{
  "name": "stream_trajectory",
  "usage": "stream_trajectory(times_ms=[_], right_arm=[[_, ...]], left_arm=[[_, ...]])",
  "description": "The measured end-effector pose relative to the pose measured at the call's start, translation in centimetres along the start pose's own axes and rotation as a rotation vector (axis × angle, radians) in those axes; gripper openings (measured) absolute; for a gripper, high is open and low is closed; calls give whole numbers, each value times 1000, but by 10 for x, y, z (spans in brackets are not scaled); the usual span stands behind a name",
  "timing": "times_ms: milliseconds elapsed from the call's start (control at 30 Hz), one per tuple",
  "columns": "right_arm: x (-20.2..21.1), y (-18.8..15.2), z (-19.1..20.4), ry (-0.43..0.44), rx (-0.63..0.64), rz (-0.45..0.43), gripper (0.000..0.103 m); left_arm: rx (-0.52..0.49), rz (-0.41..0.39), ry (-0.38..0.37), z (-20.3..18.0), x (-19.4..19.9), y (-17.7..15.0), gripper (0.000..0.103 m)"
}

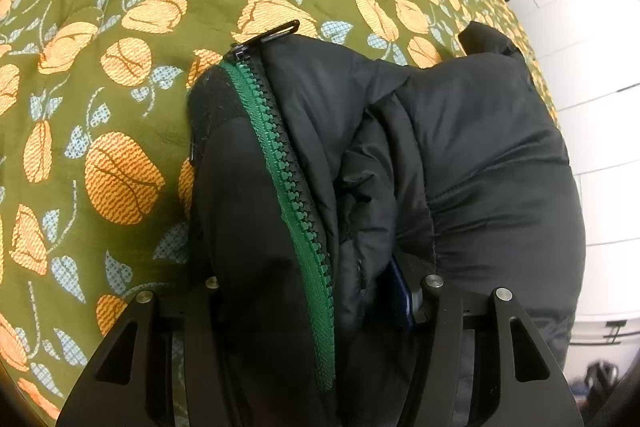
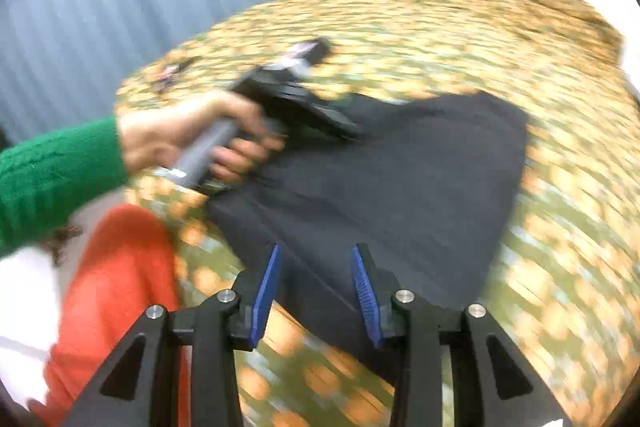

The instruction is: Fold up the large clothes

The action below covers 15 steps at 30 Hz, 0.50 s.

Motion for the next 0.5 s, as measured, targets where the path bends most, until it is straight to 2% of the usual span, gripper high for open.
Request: stream_trajectory(times_ms=[33,133,233,300,400,500], right_arm=[[-1,-15,-13,-37,-15,31,37],[-23,-36,-32,-50,-51,72,37],[-58,-49,-25,-75,-16,82,37],[-78,-57,-23,-77,-59,89,37],[-78,-59,-26,-81,-73,73,37],[-65,-54,-23,-84,-42,111,39]], left_arm=[[2,-3,-1,-2,-2,0,57],[3,-19,-2,-5,-2,0,58],[-1,-39,6,-9,-3,0,60],[-2,-50,14,-10,-4,1,60],[-2,-70,16,-13,0,1,60],[-8,-103,-19,-25,20,-2,57]])
Point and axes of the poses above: each gripper's, at about its wrist camera, not at the fingertips, and x roughly against the way its jaws point, z to its left, y to its top, the point moved 7 cm from there along -x, roughly the way its jaws point, and after that the axes turned 15 degrees about -y, right-handed, at the moved point
